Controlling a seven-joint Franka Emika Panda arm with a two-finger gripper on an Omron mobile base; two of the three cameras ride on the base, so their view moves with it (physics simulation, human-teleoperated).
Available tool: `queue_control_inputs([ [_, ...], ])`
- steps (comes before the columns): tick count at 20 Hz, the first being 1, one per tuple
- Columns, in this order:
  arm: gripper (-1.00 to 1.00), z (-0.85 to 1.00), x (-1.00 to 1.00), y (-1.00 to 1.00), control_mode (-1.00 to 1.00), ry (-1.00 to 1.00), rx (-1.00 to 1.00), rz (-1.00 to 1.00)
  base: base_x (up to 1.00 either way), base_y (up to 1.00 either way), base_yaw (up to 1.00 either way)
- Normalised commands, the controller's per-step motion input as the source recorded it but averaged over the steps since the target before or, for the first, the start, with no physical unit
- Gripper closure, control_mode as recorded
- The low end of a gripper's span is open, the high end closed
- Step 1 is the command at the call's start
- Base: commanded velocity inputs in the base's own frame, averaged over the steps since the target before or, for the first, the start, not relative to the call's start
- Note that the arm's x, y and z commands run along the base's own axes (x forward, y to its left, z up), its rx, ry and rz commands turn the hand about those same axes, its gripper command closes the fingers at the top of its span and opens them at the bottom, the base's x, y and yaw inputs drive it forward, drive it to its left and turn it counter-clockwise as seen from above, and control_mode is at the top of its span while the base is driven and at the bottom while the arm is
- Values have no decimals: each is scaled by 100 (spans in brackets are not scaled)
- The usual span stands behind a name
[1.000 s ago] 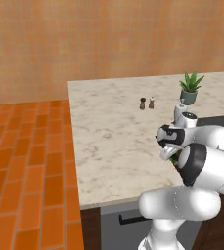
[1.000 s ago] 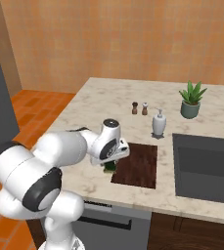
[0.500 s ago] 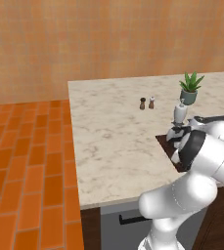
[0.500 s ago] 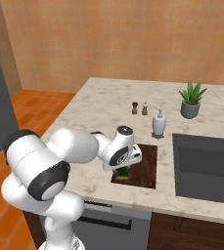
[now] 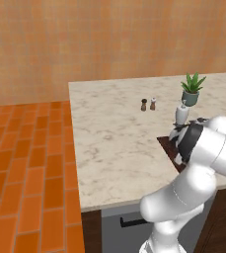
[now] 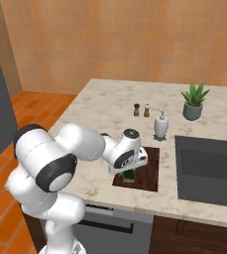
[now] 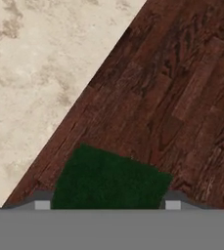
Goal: Pick up the sponge from the counter and clean the cutting board by briefly scrubbing or pressing down on the cutting board. Once finished, release the sponge.
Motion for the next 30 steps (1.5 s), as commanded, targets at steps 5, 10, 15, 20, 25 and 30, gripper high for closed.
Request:
queue_control_inputs([
  [5,100,0,48,0,-100,-5,2,0,0,0,0],
  [10,100,0,52,-10,-100,-15,9,0,0,0,0],
  [15,100,0,60,-7,-100,-6,9,0,0,0,0],
  [20,100,0,70,-2,-100,5,6,0,0,0,0],
  [25,100,-5,14,-1,-100,1,1,-3,0,0,0],
  [30,100,-23,-68,0,-100,0,0,-8,0,0,0],
])
